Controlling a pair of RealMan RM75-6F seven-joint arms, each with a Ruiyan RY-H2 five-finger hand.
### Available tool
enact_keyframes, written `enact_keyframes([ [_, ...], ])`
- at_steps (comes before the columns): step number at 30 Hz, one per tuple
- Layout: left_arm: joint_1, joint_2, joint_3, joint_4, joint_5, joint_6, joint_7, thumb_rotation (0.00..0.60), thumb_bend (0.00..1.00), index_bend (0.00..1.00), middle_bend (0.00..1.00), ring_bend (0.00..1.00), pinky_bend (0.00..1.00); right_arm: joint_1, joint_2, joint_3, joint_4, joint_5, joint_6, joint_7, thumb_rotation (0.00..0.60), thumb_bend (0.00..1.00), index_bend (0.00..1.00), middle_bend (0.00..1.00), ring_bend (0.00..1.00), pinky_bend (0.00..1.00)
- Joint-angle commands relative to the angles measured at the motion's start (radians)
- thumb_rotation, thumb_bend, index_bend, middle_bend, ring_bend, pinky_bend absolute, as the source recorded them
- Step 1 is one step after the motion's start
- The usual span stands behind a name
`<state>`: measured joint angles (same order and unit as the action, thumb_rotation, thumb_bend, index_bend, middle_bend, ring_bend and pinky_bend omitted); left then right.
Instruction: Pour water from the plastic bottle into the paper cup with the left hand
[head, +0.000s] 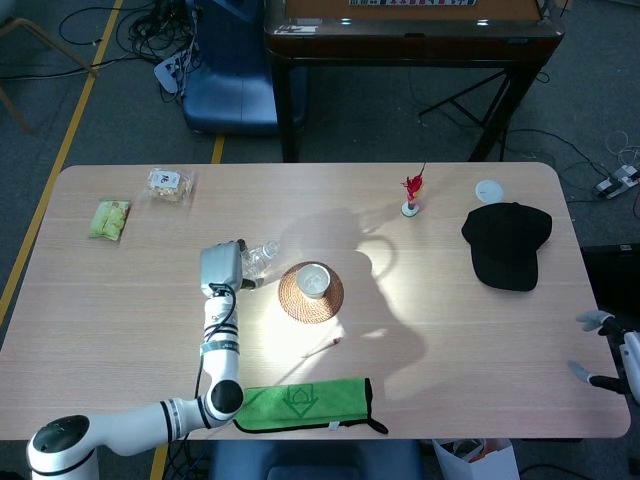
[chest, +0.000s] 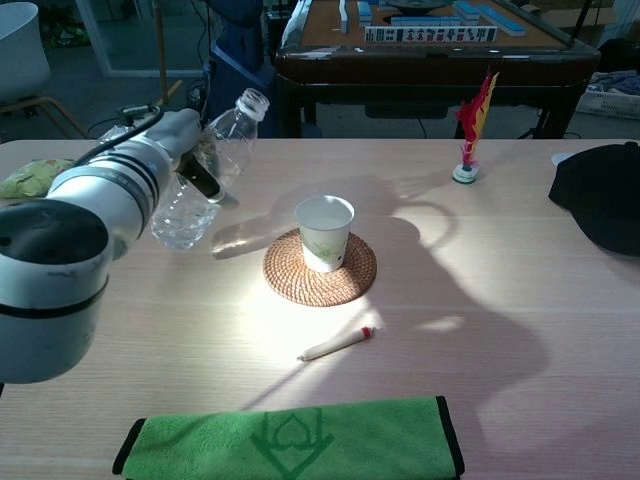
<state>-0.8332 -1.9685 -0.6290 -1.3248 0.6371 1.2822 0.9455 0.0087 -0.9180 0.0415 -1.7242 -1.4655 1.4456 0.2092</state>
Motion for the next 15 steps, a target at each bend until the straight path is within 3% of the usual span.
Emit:
enact_keyframes([
  [1,0.056,0.061,-0.032,-0.078,-0.045,-0.01,-0.097,0.6,0.07,0.71,0.75,0.6,0.63,0.003,-0.004,-0.002,-0.001,0.001,-0.006,-0.008,0.6,0.0,0.37,0.42,0.4,0.45],
  [8,0.156,0.147,-0.063,-0.175,-0.04,-0.054,-0.358,0.6,0.07,0.7,0.74,0.6,0.62,0.006,-0.009,-0.003,-0.003,0.005,-0.012,-0.023,0.6,0.0,0.37,0.42,0.4,0.45],
  [15,0.241,0.207,0.005,-0.176,0.078,-0.125,-0.609,0.6,0.07,0.69,0.74,0.59,0.56,0.005,-0.013,-0.006,-0.008,0.0,-0.009,-0.04,0.6,0.0,0.37,0.42,0.4,0.45],
])
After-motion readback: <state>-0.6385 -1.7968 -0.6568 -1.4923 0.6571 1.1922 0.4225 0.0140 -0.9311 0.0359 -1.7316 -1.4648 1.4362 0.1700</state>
